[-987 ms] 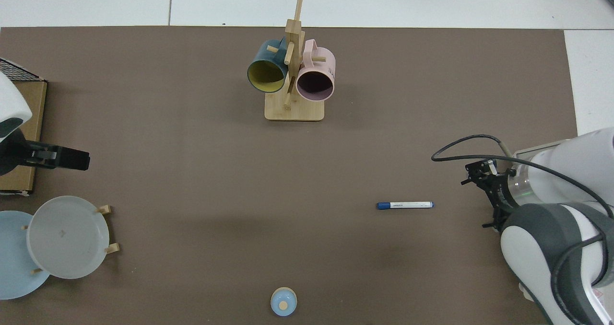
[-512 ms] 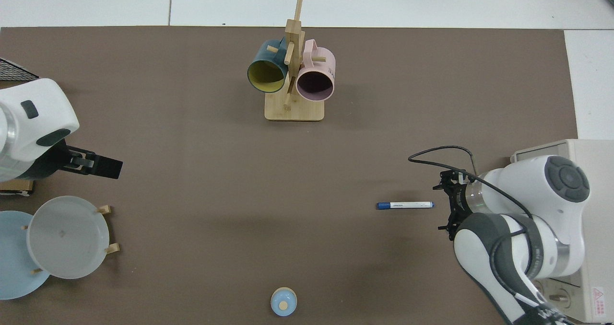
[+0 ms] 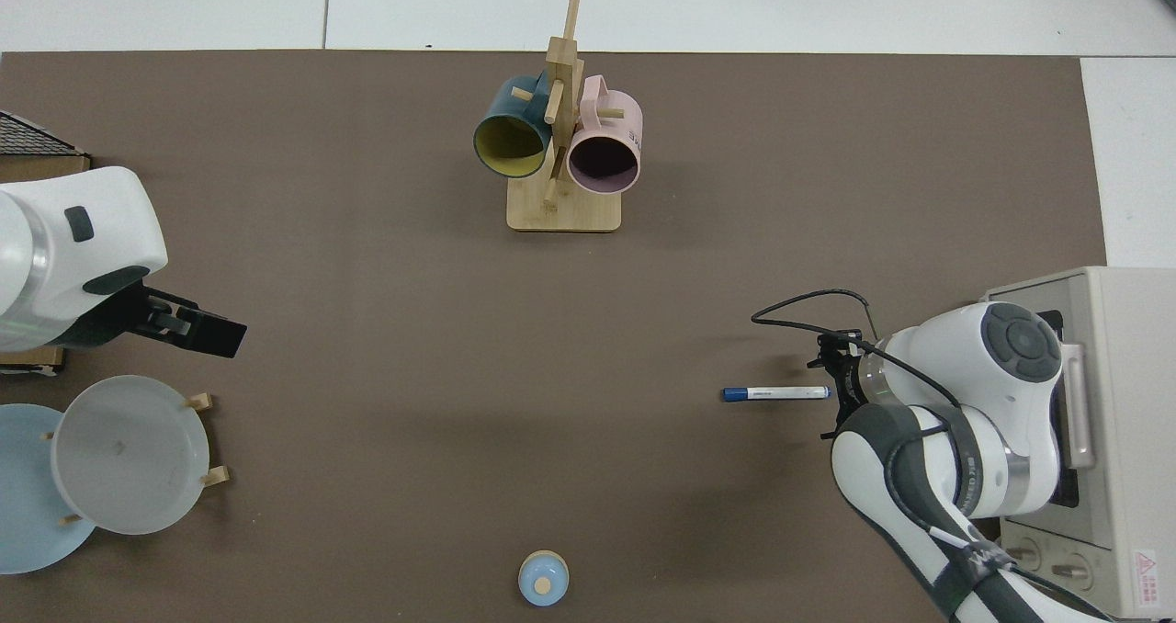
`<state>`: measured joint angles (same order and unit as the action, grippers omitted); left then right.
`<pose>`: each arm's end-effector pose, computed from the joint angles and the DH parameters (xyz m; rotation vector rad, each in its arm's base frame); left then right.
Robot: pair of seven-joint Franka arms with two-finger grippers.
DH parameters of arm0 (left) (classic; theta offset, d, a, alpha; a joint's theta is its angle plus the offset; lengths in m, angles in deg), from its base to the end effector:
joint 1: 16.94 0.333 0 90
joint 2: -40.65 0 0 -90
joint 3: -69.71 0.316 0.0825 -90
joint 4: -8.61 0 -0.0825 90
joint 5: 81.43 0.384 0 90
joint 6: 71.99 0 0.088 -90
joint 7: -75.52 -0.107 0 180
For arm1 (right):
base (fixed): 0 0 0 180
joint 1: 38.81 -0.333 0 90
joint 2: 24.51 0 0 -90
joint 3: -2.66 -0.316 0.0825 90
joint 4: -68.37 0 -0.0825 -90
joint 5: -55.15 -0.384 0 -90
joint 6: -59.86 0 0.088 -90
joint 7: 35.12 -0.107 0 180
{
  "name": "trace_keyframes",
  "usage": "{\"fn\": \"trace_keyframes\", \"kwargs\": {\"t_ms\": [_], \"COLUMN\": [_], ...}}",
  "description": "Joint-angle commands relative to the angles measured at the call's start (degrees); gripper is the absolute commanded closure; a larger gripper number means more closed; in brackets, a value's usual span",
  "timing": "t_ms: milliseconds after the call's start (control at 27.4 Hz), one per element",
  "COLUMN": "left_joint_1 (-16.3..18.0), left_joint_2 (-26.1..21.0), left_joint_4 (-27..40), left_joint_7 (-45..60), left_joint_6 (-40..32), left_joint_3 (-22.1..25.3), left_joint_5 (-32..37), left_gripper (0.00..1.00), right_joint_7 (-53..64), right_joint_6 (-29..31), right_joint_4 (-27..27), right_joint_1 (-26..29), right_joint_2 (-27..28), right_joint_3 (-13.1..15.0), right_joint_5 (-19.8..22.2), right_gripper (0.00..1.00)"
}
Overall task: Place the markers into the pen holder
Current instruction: 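Lower the open right gripper over the white marker's body, then close the right gripper on the marker and lift it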
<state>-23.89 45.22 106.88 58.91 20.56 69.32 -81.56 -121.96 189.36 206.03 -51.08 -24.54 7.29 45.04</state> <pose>0.5270 -0.0683 0.6034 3.0699 -0.6509 -0.0312 0.4695 0.0677 0.3028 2.2713 -2.1252 -0.2963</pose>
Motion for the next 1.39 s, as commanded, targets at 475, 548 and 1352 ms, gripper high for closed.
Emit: {"fn": "trace_keyframes", "kwargs": {"t_ms": [475, 548, 1352], "left_joint_1": [0.53, 0.45, -1.49], "left_joint_2": [1.50, 1.50, 1.41], "left_joint_4": [2.19, 2.19, 1.66], "left_joint_7": [-15.98, -19.67, -36.90], "left_joint_6": [0.53, 1.05, -0.45], "left_joint_3": [0.57, 0.57, -0.22], "left_joint_5": [-3.65, -3.65, -2.86], "left_gripper": [0.00, 0.00, 0.00], "right_joint_7": [3.26, 3.35, 4.31], "right_joint_6": [7.00, 6.82, -6.62], "right_joint_4": [4.02, 3.93, -4.94], "right_joint_1": [-0.03, 0.14, -0.56], "right_joint_2": [0.73, 0.64, -3.58], "right_joint_3": [-0.15, -0.06, -0.15], "right_joint_5": [-1.14, -1.40, -5.00], "right_gripper": [0.34, 0.61, 1.00]}}
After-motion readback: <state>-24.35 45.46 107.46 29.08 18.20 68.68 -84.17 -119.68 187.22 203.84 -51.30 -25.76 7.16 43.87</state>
